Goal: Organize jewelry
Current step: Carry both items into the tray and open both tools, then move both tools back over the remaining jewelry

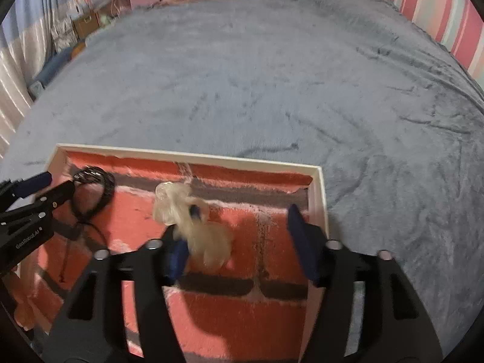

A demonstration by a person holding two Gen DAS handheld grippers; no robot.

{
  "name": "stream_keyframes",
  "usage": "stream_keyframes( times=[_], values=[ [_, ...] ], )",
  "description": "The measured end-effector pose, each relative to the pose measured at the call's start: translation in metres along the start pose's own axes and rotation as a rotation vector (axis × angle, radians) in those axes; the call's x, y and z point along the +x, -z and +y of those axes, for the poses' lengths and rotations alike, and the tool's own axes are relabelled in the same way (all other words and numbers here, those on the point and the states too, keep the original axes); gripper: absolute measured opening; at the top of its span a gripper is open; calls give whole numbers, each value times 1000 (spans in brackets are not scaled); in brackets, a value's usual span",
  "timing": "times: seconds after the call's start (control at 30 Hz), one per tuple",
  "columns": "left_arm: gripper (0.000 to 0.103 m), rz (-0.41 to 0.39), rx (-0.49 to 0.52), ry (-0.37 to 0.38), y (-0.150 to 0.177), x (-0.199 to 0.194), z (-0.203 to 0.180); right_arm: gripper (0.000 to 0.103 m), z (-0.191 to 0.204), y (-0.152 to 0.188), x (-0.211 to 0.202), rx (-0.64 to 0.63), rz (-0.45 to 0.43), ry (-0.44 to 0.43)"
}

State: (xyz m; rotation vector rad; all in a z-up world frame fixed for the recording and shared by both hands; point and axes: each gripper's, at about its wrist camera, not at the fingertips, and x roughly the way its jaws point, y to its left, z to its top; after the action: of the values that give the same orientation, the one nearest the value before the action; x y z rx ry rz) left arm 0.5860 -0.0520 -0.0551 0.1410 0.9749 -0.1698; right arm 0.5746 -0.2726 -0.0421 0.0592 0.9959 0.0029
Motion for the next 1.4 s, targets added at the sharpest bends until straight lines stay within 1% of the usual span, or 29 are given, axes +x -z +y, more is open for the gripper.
stream_keyframes(
  times=[0.03, 0.07, 0.1, 0.13, 0.17, 0.2, 0.27, 0.4, 0.47, 0.57, 0.73, 0.87, 1.0, 1.1, 1.23, 1.4],
  values=[
    [59, -31, -10, 10, 2, -12, 1, 84, -1, 2, -9, -1, -26, -1],
    [66, -54, -18, 17, 3, -20, 3, 89, -2, 2, -16, -1, -46, 6],
    [74, -87, -31, 24, 5, -33, 6, 96, -3, 4, -24, 1, -70, 12],
    [78, -110, -42, 24, 8, -44, 7, 99, -5, 6, -31, 6, -89, 8],
    [84, -128, -50, 25, 10, -52, 8, 99, -7, 7, -36, 8, -98, 2],
    [88, -161, -63, 37, 15, -66, 11, 99, -8, 10, -41, 9, -106, -4],
    [92, -196, -81, 51, 23, -84, 14, 99, -10, 17, -53, 6, -123, 1],
    [93, -236, -100, 48, 43, -120, 21, 99, -13, 36, -78, 4, -149, 12],
    [93, -268, -100, 37, 62, -142, 21, 99, -16, 46, -91, 12, -166, 1],
    [96, -309, -101, -5, 84, -166, 21, 99, -19, 69, -116, 21, -197, 0],
    [97, -341, -117, 34, 123, -202, 22, 99, -18, 111, -156, -14, -232, 28],
    [97, -361, -123, 50, 151, -224, 19, 99, -22, 141, -178, -25, -230, 49],
    [98, -410, -121, 38, 184, -251, 13, 99, -25, 173, -200, -49, -246, 67],
    [98, -433, -103, 33, 204, -266, 6, 99, -29, 198, -213, -44, -270, 59],
    [98, -429, -83, 33, 224, -278, 0, 99, -31, 229, -228, -33, -308, 55],
    [98, -413, -96, 50, 250, -285, 1, 99, -32, 260, -241, -5, -329, 45]
  ],
)
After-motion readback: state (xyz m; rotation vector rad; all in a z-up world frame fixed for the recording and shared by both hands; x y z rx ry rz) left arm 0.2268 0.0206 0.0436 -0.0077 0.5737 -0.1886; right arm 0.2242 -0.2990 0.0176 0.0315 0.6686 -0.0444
